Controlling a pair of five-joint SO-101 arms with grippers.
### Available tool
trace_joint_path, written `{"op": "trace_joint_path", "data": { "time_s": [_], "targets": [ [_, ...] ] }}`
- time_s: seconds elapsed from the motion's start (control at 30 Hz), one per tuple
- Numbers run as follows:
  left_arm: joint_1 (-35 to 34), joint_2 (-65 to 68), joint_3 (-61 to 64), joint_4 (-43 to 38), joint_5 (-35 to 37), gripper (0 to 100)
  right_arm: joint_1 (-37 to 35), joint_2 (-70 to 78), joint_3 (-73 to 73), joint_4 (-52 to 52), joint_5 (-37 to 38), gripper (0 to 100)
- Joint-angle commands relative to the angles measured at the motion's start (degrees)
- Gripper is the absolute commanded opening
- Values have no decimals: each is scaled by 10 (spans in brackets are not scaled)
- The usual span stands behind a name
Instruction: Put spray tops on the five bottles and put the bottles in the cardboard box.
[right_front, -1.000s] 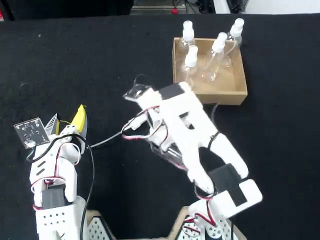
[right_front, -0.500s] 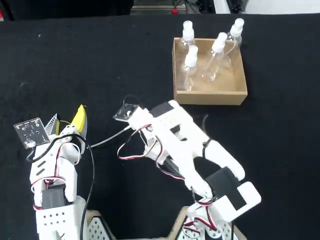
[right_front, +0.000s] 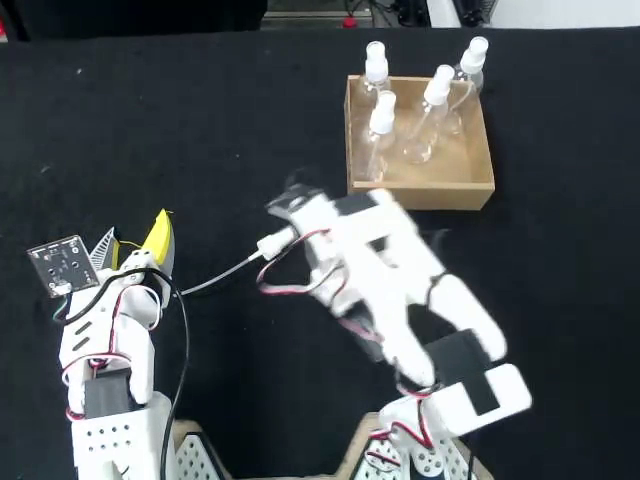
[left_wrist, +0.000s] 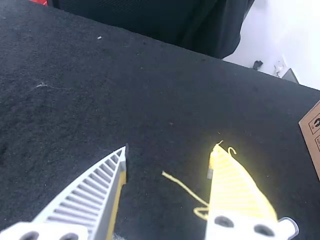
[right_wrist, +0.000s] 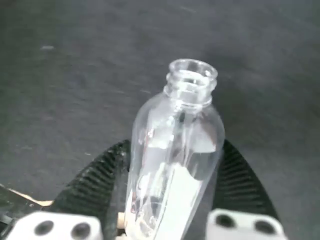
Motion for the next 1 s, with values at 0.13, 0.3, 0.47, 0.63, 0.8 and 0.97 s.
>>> {"op": "trace_joint_path", "data": {
  "time_s": [0.13,0.3,0.47,0.63,0.8,0.97],
  "targets": [
    [7,-3,12,-5,-6,256,143,-31,-29,35,228,175],
    [7,-3,12,-5,-6,256,144,-31,-31,12,162,254],
    [7,-3,12,-4,-6,256,144,-31,-37,12,61,351],
    [7,-3,12,-4,-6,256,143,-31,-36,16,55,345],
    [7,-3,12,-4,-6,256,143,-18,-39,35,52,345],
    [6,-3,12,-4,-6,256,143,42,-85,34,-20,347]
  ]
}}
